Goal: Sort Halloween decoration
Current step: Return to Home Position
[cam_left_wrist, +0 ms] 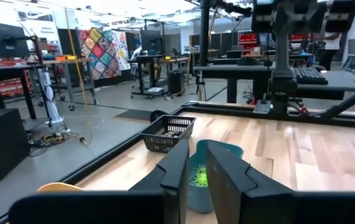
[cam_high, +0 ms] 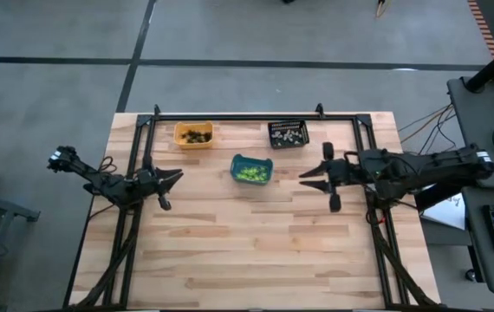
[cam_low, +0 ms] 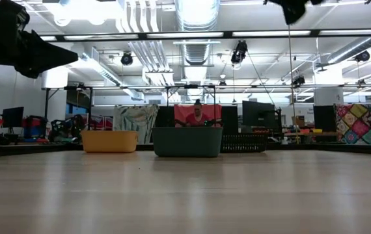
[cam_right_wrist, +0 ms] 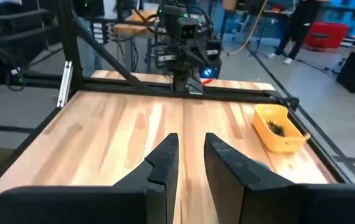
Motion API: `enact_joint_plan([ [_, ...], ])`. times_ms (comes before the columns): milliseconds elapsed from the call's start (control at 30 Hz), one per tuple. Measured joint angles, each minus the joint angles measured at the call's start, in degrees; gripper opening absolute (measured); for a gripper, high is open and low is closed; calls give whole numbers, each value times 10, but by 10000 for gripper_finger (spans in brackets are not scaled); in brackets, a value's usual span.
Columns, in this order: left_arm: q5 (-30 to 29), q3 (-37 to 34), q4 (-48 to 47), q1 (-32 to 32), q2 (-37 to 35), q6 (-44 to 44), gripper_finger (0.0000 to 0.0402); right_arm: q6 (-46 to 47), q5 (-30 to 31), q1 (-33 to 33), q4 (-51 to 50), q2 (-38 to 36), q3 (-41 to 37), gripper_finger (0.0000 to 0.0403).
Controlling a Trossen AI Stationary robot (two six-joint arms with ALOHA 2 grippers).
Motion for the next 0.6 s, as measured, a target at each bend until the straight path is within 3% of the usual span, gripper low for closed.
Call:
enact_joint_plan([
  [267,-14,0,0,0,0,11,35,15,13,0,60,-162,-179,70],
  [600,-119,0,0,0,4,11,35,25,40,0,74,-386,-318,70],
])
